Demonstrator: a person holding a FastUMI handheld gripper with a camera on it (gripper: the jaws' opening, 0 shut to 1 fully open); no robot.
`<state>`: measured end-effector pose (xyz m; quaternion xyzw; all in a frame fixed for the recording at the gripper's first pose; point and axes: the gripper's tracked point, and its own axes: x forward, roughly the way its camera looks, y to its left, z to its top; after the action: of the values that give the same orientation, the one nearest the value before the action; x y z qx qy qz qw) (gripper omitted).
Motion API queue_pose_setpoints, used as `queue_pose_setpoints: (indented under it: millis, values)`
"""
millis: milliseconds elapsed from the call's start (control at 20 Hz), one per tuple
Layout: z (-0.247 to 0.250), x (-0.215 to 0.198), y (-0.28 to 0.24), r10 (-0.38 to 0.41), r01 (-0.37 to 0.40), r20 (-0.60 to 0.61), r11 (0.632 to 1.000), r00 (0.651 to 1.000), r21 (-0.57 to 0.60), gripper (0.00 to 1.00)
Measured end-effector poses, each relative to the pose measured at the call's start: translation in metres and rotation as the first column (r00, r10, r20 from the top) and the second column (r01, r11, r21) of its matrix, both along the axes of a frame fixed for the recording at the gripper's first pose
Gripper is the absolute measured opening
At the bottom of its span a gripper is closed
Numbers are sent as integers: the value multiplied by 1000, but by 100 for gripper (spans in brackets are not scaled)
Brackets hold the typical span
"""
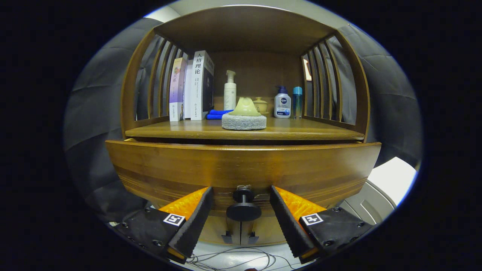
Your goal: Pull open the drawer, take out the items inside it, and place them on the countertop above the cabinet.
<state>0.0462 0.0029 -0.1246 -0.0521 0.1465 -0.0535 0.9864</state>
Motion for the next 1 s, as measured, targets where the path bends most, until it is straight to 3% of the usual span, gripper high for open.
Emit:
queue_pose_setpoints:
  millis: [750, 850, 1000]
  values:
    - [-4, 38, -2, -16, 16, 21, 1000, 1000, -13, 97]
    - [-4, 35, 5, 33, -33, 5, 999, 999, -17, 98]
    - [35, 19, 4, 54, -52, 82, 998, 995, -26, 98]
